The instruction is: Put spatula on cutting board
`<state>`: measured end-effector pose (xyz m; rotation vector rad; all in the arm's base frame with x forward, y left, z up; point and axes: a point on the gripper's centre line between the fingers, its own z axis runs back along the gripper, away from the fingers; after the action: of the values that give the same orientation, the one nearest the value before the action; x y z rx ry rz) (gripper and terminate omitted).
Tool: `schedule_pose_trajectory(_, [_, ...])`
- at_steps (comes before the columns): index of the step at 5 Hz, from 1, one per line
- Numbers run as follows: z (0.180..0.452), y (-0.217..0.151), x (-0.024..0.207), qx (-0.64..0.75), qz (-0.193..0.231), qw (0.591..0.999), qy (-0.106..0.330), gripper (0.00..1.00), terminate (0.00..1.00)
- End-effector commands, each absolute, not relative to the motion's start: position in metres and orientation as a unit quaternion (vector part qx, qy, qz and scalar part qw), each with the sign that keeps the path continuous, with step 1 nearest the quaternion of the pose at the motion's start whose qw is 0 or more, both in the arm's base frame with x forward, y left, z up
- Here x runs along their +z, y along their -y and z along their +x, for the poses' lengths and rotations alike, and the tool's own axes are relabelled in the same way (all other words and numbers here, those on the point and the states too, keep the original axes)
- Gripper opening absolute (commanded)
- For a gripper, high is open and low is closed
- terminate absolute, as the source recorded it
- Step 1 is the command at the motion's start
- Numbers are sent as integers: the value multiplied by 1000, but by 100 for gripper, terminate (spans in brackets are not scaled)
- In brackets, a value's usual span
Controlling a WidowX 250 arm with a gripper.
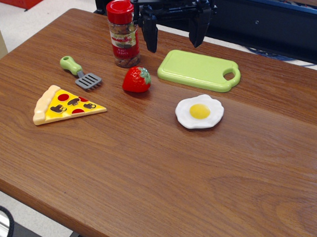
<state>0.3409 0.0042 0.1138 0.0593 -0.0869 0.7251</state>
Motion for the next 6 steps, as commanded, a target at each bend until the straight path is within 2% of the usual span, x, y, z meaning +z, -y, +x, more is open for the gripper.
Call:
schedule_pose_trajectory(1, [341,-4,114,354,29,934,42,100,0])
schedule_pose_trajectory(2, [334,-25,126,358,-1,930,82,100,0])
schedule_pose_trajectory(3, [327,-45,139,369,-20,924,95,100,0])
schedule_pose_trajectory(5, [316,-107,136,413,-25,901,127,100,0])
schedule_pose_trajectory(6, [319,-133,138,450,-28,883,132,100,0])
